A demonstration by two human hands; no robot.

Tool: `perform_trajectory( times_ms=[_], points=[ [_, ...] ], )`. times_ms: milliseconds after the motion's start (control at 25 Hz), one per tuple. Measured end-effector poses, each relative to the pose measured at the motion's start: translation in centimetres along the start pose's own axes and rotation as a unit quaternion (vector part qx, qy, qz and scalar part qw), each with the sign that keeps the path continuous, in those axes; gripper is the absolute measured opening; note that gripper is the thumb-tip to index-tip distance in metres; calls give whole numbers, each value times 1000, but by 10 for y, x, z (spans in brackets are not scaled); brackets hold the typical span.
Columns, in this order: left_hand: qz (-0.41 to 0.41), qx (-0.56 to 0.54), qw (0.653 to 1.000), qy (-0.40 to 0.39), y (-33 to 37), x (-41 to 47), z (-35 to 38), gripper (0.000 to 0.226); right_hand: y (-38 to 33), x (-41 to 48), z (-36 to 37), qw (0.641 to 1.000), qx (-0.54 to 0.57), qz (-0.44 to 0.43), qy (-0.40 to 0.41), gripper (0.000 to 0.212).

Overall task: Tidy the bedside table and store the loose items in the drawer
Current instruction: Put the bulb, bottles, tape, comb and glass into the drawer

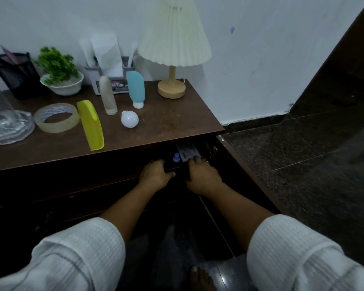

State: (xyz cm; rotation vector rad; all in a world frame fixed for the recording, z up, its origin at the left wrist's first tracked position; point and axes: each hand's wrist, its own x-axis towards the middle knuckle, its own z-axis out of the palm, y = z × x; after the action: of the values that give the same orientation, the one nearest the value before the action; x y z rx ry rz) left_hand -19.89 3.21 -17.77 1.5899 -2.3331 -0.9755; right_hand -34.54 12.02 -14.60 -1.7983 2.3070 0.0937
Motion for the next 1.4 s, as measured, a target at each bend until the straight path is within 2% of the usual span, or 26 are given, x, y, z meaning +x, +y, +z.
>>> perform_trajectory(
  times_ms=[120,240,320,440,560,680,800,920,1000,1080,1240,1400],
  points=[
    [48,53,996,-49,7,-31,-27,55,-13,-14,-32,999,44,-16,5,54],
    [100,94,989,-47,16,-66,-64,59,-34,-30,-64,996,78,-40,21,32],
    [123,114,986,-26,21,-86,-92,57,-50,-38,-84,993,93,-55,45,25],
    [154,100,982,35,22,-105,-133,41,-77,-43,-113,982,138,-82,102,15],
    [138,66,981,121,11,-109,-166,32,-102,-36,-132,966,182,-96,154,9],
    [84,22,977,195,-7,-97,-185,30,-117,-12,-136,950,228,-111,184,22],
    [48,-2,977,207,-21,-80,-193,28,-127,16,-130,951,223,-114,179,48],
    [53,-25,977,206,-20,-70,-192,27,-133,34,-119,959,183,-134,167,53],
    [63,-29,977,202,-17,-68,-190,25,-133,41,-112,955,179,-151,180,42],
    [75,-41,979,186,-13,-72,-188,23,-129,35,-112,945,227,-154,179,31],
    [93,-88,987,99,-8,-95,-184,11,-112,-9,-120,926,337,-143,89,32],
    [63,-165,984,-14,-10,-118,-164,9,-93,-49,-96,897,430,-88,53,32]
  ],
)
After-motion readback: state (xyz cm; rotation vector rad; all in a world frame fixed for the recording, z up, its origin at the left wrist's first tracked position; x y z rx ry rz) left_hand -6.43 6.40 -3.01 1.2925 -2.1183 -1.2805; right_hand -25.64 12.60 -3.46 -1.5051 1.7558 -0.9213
